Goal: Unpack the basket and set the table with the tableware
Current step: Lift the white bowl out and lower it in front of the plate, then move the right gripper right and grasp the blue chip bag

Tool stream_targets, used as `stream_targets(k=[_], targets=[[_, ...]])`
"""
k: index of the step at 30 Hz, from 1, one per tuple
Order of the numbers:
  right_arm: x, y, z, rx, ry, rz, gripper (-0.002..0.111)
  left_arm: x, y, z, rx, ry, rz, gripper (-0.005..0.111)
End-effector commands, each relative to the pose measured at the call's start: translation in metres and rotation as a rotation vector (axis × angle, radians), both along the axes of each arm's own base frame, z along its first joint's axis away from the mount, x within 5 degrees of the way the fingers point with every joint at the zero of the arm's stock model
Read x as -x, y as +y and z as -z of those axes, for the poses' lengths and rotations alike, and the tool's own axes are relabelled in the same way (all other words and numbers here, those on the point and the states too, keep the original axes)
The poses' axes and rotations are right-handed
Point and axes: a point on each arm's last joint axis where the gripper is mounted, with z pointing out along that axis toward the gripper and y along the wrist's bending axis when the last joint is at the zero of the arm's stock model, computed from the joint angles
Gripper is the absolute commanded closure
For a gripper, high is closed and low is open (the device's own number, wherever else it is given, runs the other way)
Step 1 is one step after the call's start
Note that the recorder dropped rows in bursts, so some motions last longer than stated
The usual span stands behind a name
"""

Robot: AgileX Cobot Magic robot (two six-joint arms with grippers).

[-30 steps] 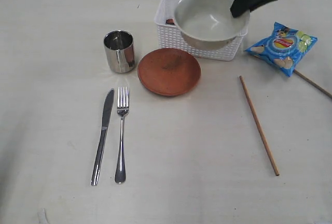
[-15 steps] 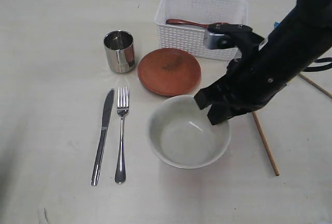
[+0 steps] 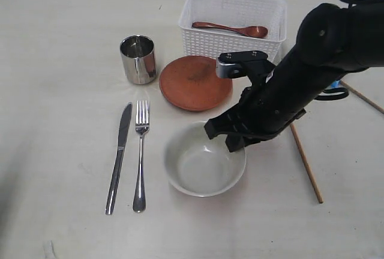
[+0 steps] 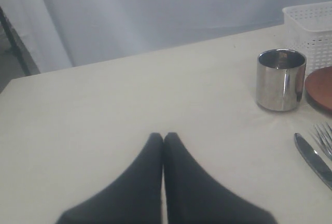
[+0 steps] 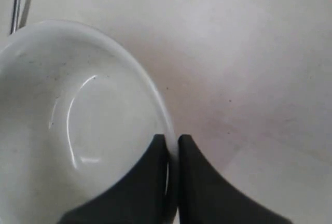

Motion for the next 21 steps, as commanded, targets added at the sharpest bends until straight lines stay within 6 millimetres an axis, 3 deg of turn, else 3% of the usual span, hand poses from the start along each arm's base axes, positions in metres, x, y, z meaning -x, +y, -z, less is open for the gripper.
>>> stream_targets(k=[1,3,5,10,14,16,21], targets=[[0.002,0.002,0.003,-0.002,0.024,-0.012,0.108,0.0,0.0,0.0,0.016,-0.007,-0.004,0.107],[0.003,0.001,0.003,-0.002,0.026,-0.011,0.107,0.0,0.0,0.0,0.016,-0.007,-0.004,0.107],[0.003,0.001,0.004,-0.001,0.028,-0.011,0.097,0.0,0.0,0.0,0.016,-0.007,-0.004,0.107],[0.003,0.001,0.002,-0.003,0.026,-0.011,0.057,0.0,0.0,0.0,0.016,-0.007,-0.004,0.107],[-0.003,0.002,-0.014,0.022,0.016,-0.024,0.055,0.0,0.0,0.0,0.016,-0.007,-0.004,0.107],[-0.009,-0.002,-0.032,0.08,-0.016,-0.004,0.055,0.0,0.0,0.0,0.016,-0.007,-0.004,0.107],[-0.039,-0.04,-0.073,0.136,-0.118,0.18,0.055,0.0,0.0,0.0,0.016,-0.007,-0.004,0.107]])
